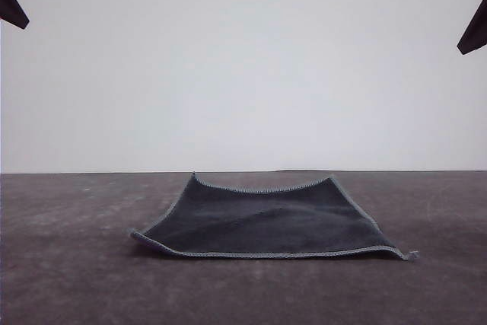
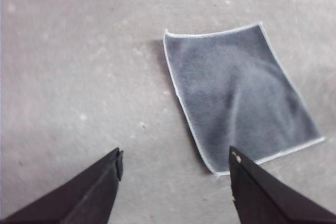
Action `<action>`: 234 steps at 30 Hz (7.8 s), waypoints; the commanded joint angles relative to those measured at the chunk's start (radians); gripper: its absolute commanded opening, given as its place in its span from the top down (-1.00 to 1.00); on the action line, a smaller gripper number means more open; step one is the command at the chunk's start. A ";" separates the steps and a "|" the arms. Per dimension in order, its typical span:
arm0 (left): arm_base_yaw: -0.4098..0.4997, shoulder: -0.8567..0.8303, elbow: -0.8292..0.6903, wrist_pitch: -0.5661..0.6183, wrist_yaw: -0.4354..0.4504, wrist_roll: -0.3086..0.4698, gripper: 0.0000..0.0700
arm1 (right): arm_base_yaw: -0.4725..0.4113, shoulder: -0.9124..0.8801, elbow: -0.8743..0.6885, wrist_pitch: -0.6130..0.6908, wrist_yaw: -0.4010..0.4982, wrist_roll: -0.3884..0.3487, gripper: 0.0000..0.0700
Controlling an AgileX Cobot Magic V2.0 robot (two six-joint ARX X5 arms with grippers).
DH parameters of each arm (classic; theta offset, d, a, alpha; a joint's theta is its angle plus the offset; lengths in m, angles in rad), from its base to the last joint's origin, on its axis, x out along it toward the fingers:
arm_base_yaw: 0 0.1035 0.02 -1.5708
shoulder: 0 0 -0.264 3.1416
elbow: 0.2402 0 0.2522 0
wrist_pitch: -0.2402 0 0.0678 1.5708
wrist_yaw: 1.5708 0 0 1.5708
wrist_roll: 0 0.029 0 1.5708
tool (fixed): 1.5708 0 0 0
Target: Fold clothes
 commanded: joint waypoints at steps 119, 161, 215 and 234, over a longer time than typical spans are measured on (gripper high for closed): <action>-0.086 1.107 0.480 0.271 0.147 0.053 1.00 | -0.073 1.035 0.343 0.381 -0.422 0.072 0.99; -0.129 0.018 -0.107 0.048 0.048 -0.092 -0.33 | -0.018 0.454 0.058 -0.074 -0.319 0.283 0.37; -0.122 -0.080 -0.150 0.050 -0.011 -0.126 -0.33 | 0.099 0.890 0.136 0.335 -0.480 0.377 0.99; -0.122 -0.080 -0.150 0.051 -0.033 -0.125 -0.33 | 0.392 1.158 0.436 0.454 -0.423 0.442 0.88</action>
